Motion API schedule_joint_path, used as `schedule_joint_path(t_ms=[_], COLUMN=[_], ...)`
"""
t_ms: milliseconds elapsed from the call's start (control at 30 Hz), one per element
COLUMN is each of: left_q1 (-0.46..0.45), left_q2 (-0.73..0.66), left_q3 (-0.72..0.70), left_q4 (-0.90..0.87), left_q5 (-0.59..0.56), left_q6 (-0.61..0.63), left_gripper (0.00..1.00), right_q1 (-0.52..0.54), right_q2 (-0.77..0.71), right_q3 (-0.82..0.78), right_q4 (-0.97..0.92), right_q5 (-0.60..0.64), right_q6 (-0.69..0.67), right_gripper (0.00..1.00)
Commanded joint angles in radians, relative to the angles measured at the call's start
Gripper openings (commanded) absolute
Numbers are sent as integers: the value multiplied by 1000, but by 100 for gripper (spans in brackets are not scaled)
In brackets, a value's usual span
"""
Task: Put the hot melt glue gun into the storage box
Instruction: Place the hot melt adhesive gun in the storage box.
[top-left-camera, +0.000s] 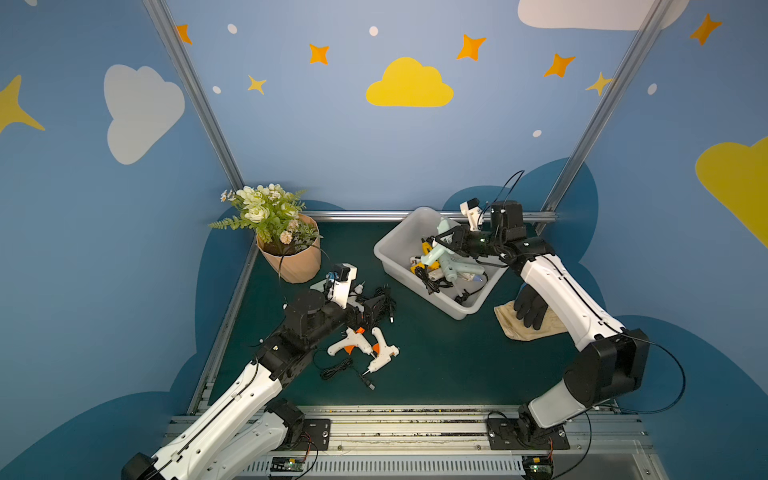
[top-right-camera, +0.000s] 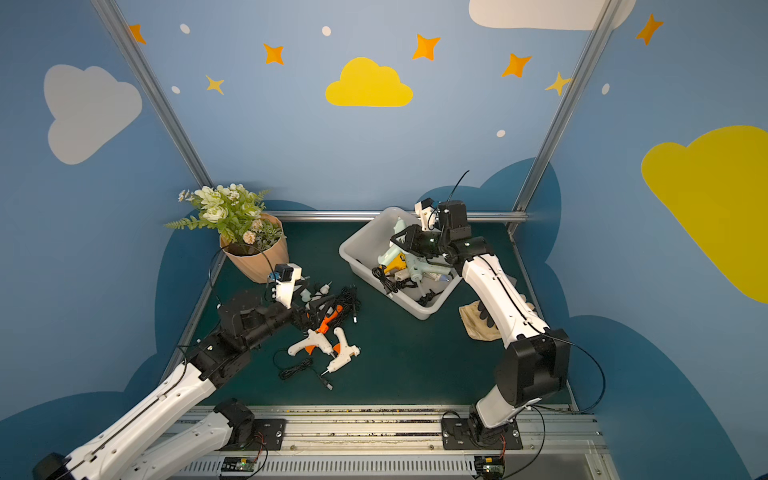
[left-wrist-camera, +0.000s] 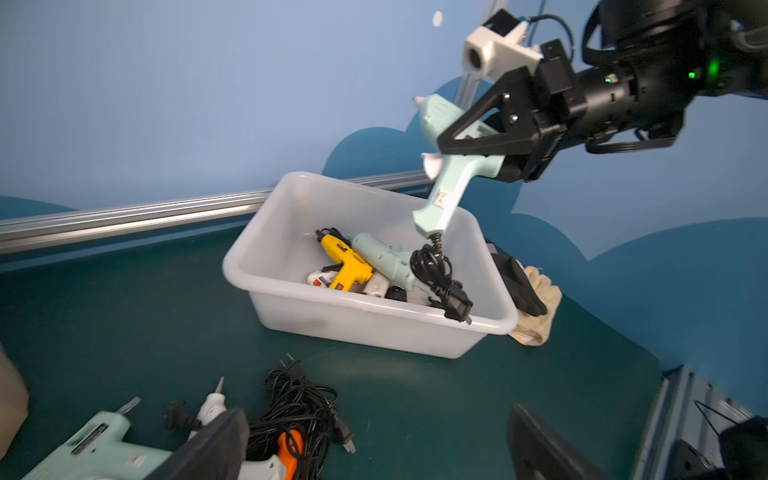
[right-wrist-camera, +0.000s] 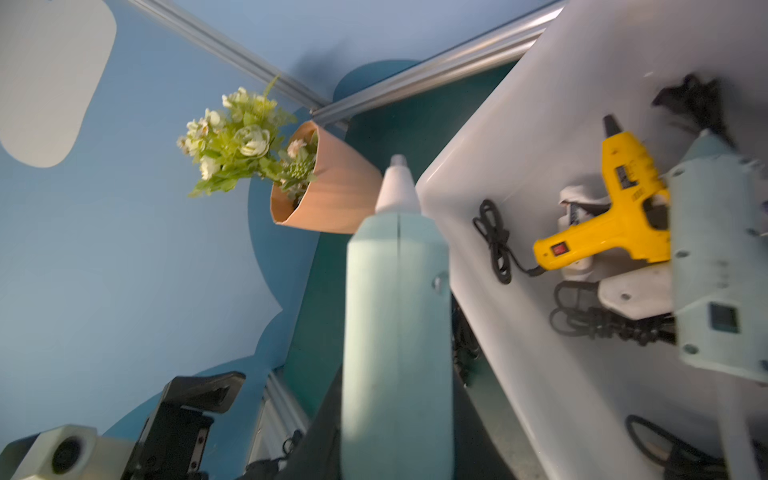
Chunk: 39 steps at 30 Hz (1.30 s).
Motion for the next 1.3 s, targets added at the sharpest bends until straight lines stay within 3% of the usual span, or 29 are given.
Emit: schedule_joint_path(t_ms=[0, 200, 533, 933, 1267], left_q1=[1, 6, 30, 78, 90], left_q2=[-30, -36, -7, 41, 64], left_q3=[-11, -10, 5, -15, -19], left_q4=[-45, -152, -327, -393, -403], left_q5=[-155, -293, -365, -265, -213], left_q6=[-88, -178, -296, -363, -381], left_gripper=[100, 100, 100, 100, 100], right_q1=[-7, -12, -9, 2, 37], right_q2=[4, 176, 624, 839, 949], right_q3=[56, 202, 661, 722, 791], right_q4=[95, 141, -13, -18, -142], right_q5=[162, 276, 144, -20, 7], right_q6=[-45, -94, -62, 61, 9], right_gripper=[0, 0, 0, 0, 14])
